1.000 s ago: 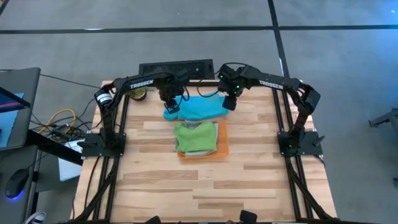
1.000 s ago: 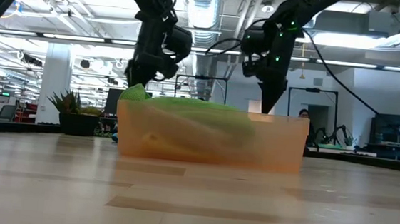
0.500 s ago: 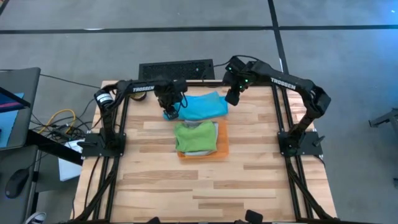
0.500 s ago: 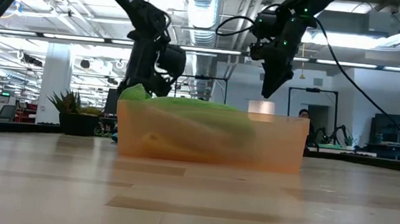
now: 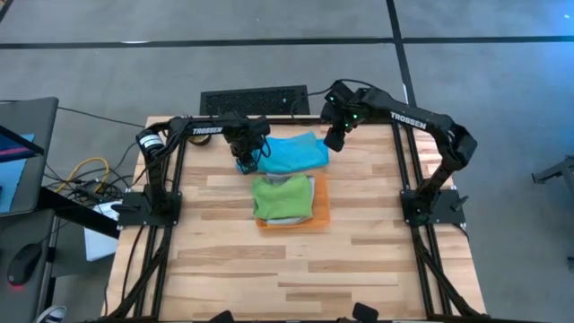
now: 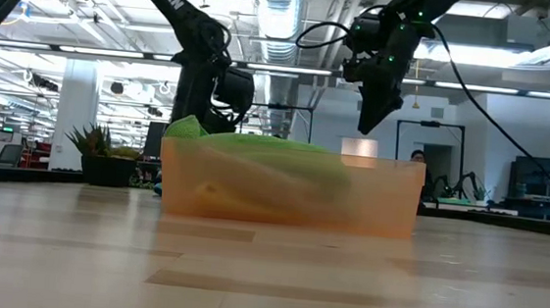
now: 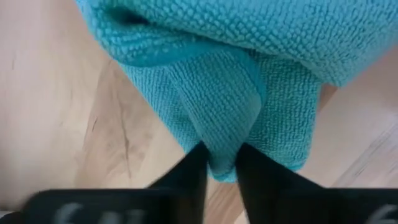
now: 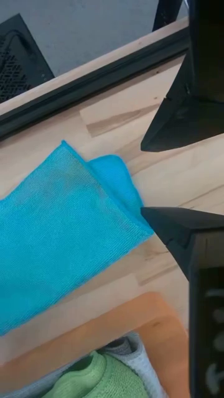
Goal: Sort microfiber towel by color & place in baskets
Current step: Fold the blue towel
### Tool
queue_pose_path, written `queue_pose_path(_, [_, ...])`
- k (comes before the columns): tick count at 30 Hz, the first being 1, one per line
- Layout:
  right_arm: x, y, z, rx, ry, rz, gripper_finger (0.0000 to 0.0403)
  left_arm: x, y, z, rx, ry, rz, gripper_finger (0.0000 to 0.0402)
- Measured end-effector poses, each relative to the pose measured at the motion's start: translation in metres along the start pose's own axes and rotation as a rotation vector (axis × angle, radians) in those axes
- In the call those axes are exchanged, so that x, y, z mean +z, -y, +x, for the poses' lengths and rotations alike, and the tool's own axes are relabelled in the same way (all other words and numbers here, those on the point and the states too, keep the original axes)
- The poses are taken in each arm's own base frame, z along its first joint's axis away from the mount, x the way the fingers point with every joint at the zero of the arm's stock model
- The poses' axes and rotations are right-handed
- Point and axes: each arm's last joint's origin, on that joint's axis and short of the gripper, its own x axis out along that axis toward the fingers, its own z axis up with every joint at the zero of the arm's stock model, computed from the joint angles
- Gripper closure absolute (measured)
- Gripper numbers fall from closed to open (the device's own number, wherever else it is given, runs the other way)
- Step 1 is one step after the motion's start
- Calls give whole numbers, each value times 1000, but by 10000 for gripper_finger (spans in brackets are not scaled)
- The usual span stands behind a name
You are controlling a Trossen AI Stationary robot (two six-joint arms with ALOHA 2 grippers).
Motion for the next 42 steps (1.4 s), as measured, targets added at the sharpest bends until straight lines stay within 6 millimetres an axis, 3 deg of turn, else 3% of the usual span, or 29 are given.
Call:
queue_pose_path(4, [0, -2, 0, 3, -1, -6, 228, 0, -1, 0, 5, -1, 17, 391])
queue_pose_path(14, [1, -5, 1, 6, -1, -3, 232, -12, -28, -23, 99, 52, -29, 400])
queue_pose_path(20, [1, -5, 1, 6, -1, 12, 232, -17, -47, -25, 237, 17, -30, 401])
queue_pose_path(23, [1, -5, 1, 6, -1, 13, 232, -17, -48, -25, 203, 29, -23, 401])
queue_pose_path(26, [1, -5, 1, 6, -1, 13, 232, -15, -45, -23, 124, 45, 4, 397])
queue_pose_path(34, [1, -5, 1, 6, 1, 13, 232, -13, -46, -22, 130, 63, 4, 371])
queue_pose_path(42, [1, -5, 1, 46, 9, 58, 232, -11, -49, -22, 173, 77, -25, 307])
